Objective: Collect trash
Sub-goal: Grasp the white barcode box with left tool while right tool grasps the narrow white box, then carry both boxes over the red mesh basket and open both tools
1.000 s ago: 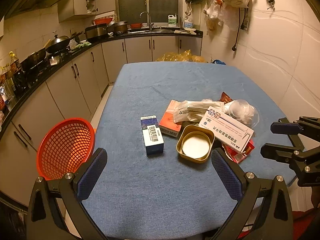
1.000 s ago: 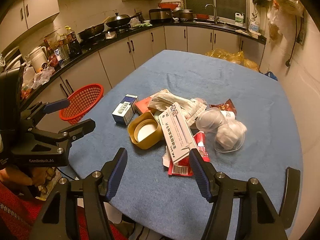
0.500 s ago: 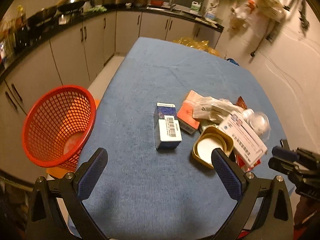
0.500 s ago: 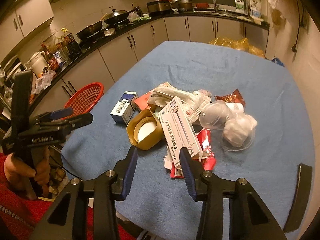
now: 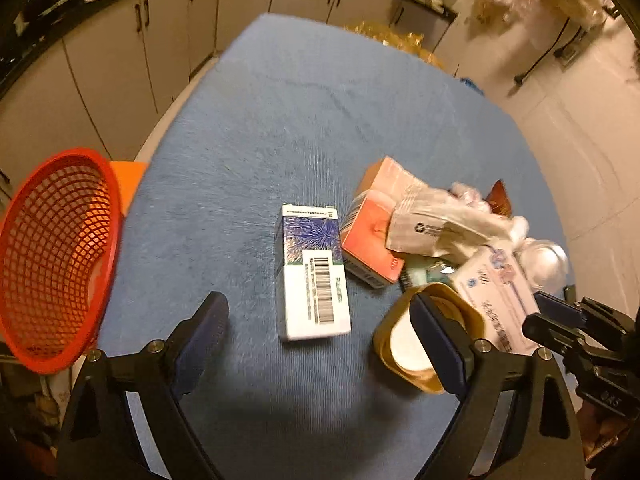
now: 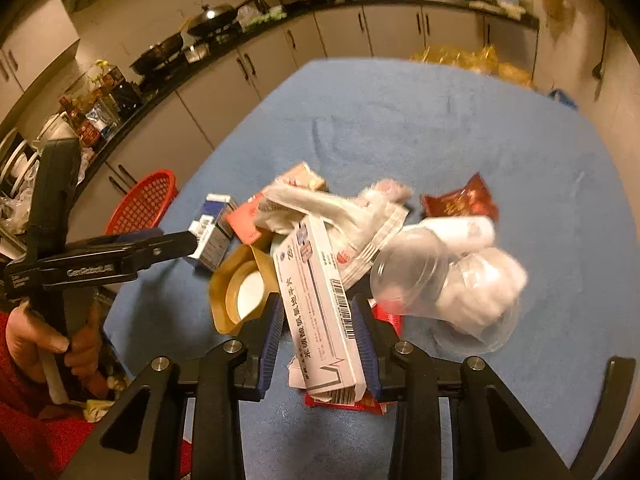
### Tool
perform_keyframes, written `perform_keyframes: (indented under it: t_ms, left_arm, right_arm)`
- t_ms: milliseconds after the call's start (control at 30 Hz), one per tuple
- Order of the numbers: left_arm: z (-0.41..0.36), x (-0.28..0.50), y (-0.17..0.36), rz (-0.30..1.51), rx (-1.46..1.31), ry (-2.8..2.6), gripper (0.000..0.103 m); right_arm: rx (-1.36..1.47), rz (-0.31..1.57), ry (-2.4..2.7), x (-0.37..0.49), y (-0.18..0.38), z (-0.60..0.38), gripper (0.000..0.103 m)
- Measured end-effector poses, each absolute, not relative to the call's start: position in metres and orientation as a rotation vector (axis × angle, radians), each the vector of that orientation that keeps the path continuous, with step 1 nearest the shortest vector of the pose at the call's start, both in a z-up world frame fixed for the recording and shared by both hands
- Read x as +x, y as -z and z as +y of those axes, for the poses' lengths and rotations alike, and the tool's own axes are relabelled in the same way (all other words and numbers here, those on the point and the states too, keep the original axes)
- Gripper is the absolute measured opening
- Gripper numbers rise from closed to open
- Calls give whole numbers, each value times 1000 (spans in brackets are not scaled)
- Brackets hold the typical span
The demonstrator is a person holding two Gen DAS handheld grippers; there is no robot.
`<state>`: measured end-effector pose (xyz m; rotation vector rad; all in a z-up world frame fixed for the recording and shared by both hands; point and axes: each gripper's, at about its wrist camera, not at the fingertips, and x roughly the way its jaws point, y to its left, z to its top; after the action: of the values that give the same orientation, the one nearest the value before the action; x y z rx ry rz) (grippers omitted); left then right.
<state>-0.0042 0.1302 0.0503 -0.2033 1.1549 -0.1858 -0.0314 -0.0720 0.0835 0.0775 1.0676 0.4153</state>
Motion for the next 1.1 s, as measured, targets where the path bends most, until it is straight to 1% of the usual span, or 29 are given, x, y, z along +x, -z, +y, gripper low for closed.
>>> perform_keyframes:
  t_ms: [100,133,167,200,233,267,300,333,367,400,567,900,1100]
  left_arm:
    - [125,8,-40,1180,-181,169,91]
    - [123,11,-37,1191,-167,161,85]
    - [122,14,-34,1202,-163,163,72]
    - [120,17,-30,1219,-163,172,65]
    - [120,19,-27,1231,-156,171,51]
    - [118,19,-27,1221,-132,160,48]
    - [117,19,-28,1215,-118,161,46]
    - [116,19,-27,1219,-111,164,41]
    - [116,19,-27,1213,-107,157,35]
    - [116,19,-28,1208,-108,155,33]
    - [123,6,-34,1178,-129,174,33]
    - [120,-28,-73,1063,-84,175,33]
    - [122,-42,-90,1019,-55,166,33]
  right_arm:
    - [70,1097,-420,-23,-75,-71,38]
    - [67,1112,-427,-22,-72,-68,38]
    - [60,1123,-429,-20,-69,-66,38]
    - [51,1130,-427,-19,-66,-64,38]
    - [50,1136,-427,-19,-64,-63,38]
    - [54,1149,-434,-19,-62,-62,38]
    - [56,1155,-440,-21,-60,-60,35]
    - [54,1153,-443,-22,-60,-60,22]
    - [50,1155,-450,-23,-61,-58,17]
    - [52,1158,-456,-24,-61,-57,16]
    - [54,1125,-464,-31,-70,-55,14]
    - [26,1031,-460,-39,-92,-50,14]
    - [27,1021,-481,-42,-97,-48,14]
